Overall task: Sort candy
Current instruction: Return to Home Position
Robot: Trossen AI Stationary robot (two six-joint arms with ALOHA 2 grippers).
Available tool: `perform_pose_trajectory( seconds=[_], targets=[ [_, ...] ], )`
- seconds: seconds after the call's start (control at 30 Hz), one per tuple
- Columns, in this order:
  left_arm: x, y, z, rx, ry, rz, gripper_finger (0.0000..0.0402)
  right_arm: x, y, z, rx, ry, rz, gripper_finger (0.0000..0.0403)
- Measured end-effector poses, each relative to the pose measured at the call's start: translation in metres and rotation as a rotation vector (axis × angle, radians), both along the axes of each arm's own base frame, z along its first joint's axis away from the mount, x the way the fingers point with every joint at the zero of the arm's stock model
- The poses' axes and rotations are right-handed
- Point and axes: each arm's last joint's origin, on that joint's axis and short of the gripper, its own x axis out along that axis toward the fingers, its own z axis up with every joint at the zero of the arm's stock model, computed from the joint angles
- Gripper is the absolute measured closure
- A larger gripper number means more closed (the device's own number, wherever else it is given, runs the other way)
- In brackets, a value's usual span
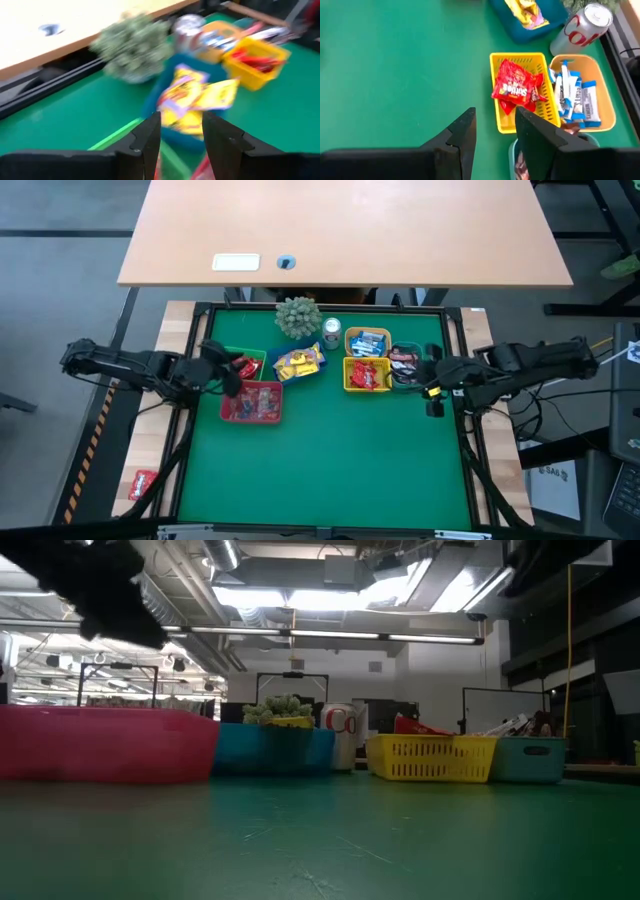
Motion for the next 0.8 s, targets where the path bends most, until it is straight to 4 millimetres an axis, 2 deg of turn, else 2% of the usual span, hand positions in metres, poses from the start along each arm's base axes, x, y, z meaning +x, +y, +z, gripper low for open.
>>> perform_pose_trajectory(
  seconds=[0.13,0.23,0.4,0.47,0.57,0.67,0.8],
  targets=[
    [0.015,-0.004,0.008,0.022,-0.067,-0.109,0.0277,-0.008,-0.002,-0.020,0.021,-0.043,-0.009,0.0267],
    [0.027,-0.007,0.011,0.039,-0.097,-0.168,0.0298,-0.014,-0.003,-0.038,0.011,-0.031,0.001,0.0272],
    [0.046,-0.012,0.011,0.068,-0.106,-0.298,0.0360,-0.023,-0.005,-0.056,0.017,-0.071,0.004,0.0324],
    [0.050,-0.014,0.011,0.088,-0.102,-0.357,0.0388,-0.024,-0.005,-0.059,0.025,-0.118,0.007,0.0357],
    [0.052,-0.015,0.016,0.131,-0.128,-0.415,0.0395,-0.031,-0.007,-0.060,0.028,-0.185,0.019,0.0395],
    [0.048,-0.015,0.026,0.221,-0.162,-0.467,0.0399,-0.039,-0.009,-0.055,0.041,-0.252,0.029,0.0384],
    [0.032,-0.013,0.036,0.320,-0.185,-0.492,0.0399,-0.059,-0.013,-0.045,0.047,-0.365,0.043,0.0378]
  ],
)
